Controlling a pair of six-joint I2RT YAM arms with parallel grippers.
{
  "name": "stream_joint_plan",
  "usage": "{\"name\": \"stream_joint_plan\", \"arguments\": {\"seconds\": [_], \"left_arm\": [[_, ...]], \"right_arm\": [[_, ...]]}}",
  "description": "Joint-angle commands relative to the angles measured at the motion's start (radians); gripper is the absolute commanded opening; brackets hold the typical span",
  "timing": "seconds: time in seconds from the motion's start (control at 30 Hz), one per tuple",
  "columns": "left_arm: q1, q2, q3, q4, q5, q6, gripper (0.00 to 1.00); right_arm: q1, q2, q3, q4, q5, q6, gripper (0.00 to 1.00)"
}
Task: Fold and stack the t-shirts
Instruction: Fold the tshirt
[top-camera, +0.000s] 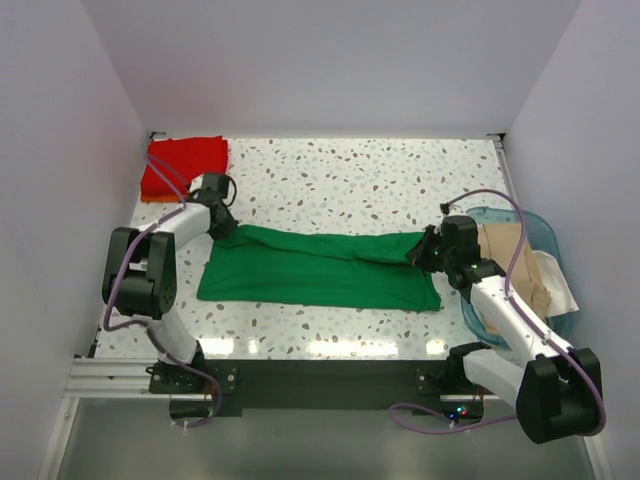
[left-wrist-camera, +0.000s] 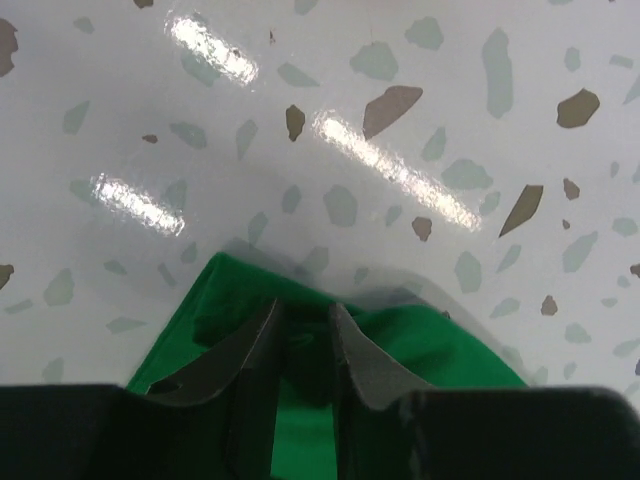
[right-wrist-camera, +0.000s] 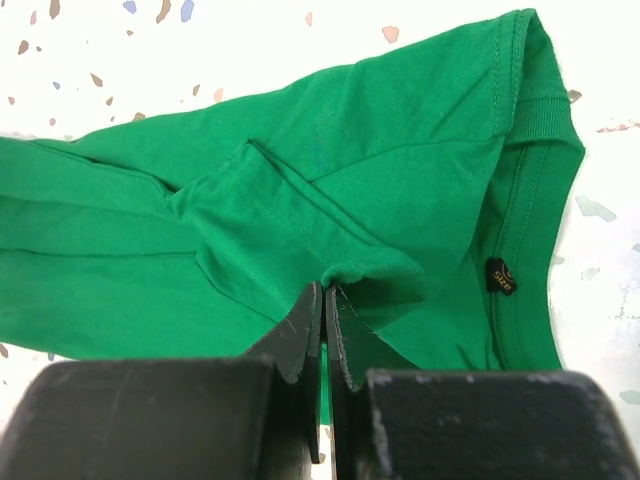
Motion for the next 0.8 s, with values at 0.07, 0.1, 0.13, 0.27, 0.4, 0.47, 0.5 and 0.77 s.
{"name": "stream_joint_plan", "arguments": {"seconds": [0.07,0.1,0.13,0.27,0.4,0.47,0.5,0.77], "left_arm": [[-0.001,-0.161,-0.113,0.102,0.096,0.055,0.29],[-0.002,-0.176,-0.130,0.119,0.104,0.055,0.29],[-0.001,-0.193,-0.148,0.127,0.110,0.057,0.29],[-0.002,-0.261,-0.236,0.159,0.152,0.063,0.29],[-0.002,-0.276,-0.302,0.176,0.166,0.057,0.29],[-0.002,-0.293,-0.342,0.182,0.167,0.051,0.29],[-0.002,-0.301,-0.353,0.187,0.164,0.051,0.29],[-0.001,-0.419,-0.429,0.150,0.083,0.005,0.31]], "right_arm": [[-0.002,-0.003,-0.017,0.062,-0.031,0.008,0.00],[-0.002,-0.003,-0.019,0.063,-0.031,0.010,0.00],[-0.002,-0.001,-0.022,0.066,-0.032,0.010,0.00],[-0.002,0.008,-0.028,0.076,-0.035,0.010,0.00],[-0.002,0.020,-0.031,0.083,-0.041,0.008,0.00],[-0.002,0.020,-0.032,0.083,-0.043,0.007,0.00],[-0.001,0.023,-0.032,0.085,-0.044,0.007,0.00],[-0.002,0.025,-0.028,0.085,-0.049,0.000,0.00]]}}
